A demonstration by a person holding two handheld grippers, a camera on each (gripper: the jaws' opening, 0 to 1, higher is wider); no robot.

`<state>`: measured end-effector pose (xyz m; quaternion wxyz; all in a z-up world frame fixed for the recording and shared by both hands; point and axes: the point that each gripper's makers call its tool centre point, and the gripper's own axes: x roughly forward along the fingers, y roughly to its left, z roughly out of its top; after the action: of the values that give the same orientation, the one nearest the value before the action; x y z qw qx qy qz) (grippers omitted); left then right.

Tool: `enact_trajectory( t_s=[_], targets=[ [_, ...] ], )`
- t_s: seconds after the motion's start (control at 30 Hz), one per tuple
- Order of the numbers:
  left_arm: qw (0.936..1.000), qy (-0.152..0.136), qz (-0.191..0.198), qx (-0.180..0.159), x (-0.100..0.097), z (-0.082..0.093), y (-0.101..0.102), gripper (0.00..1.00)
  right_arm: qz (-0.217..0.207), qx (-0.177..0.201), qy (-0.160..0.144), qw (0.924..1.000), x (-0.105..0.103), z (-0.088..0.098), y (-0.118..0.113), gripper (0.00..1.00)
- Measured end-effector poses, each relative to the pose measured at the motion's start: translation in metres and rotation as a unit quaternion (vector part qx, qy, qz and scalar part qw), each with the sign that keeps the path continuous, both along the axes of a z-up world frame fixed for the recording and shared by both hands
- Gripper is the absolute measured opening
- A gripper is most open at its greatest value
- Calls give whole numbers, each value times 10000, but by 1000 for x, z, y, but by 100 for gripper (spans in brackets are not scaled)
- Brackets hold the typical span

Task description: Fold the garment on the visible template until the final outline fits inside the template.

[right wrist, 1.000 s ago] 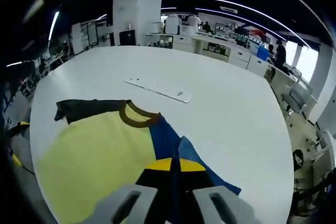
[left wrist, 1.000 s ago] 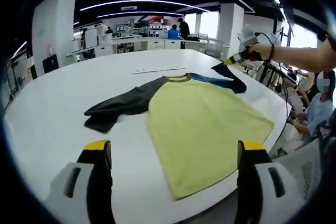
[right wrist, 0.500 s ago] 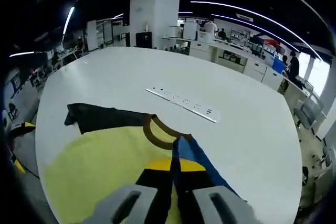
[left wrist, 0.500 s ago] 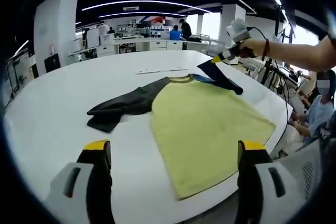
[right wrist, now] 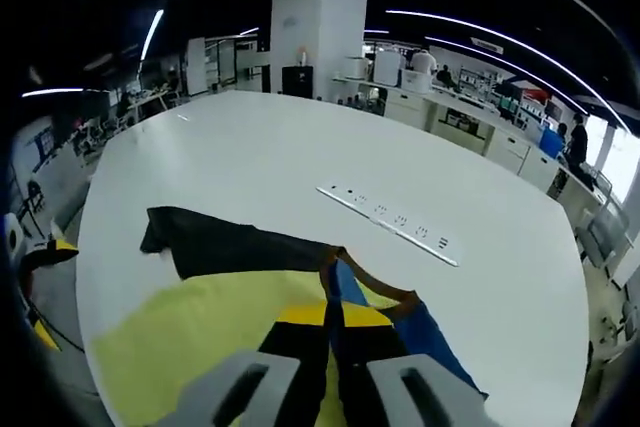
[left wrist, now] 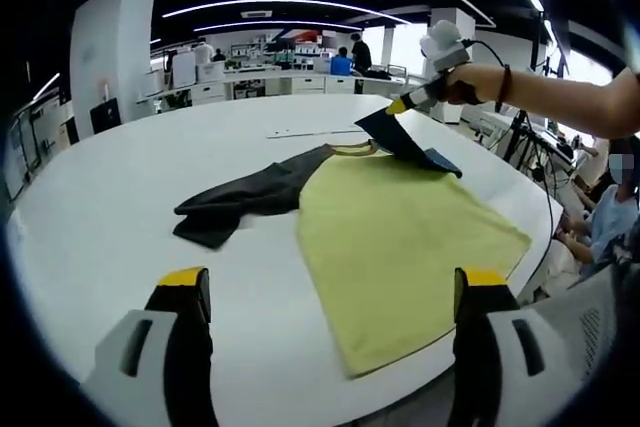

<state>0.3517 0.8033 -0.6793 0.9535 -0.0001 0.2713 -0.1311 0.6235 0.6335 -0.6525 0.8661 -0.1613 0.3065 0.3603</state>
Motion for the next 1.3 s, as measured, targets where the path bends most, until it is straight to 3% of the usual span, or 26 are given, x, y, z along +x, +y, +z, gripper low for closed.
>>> enact_trajectory(
  t_s=[0.8,0.97,1.03,1.3],
  targets=[
    [10000,49,-25,-27,-4,-3,-3,98,701,82,-101,9975,-33,9,74,0],
    [9999,108,-32,15,-5,-7,-2,98,949,34,-91,9954,-44,2,85,0],
    [9999,108,-23,12,-5,-6,-2,97,1326,111,-165,9910,-52,1,95,0],
    [9999,142,-17,10,-6,-8,-2,97,1674,114,-14,9858,-73,-22,105,0]
  ],
)
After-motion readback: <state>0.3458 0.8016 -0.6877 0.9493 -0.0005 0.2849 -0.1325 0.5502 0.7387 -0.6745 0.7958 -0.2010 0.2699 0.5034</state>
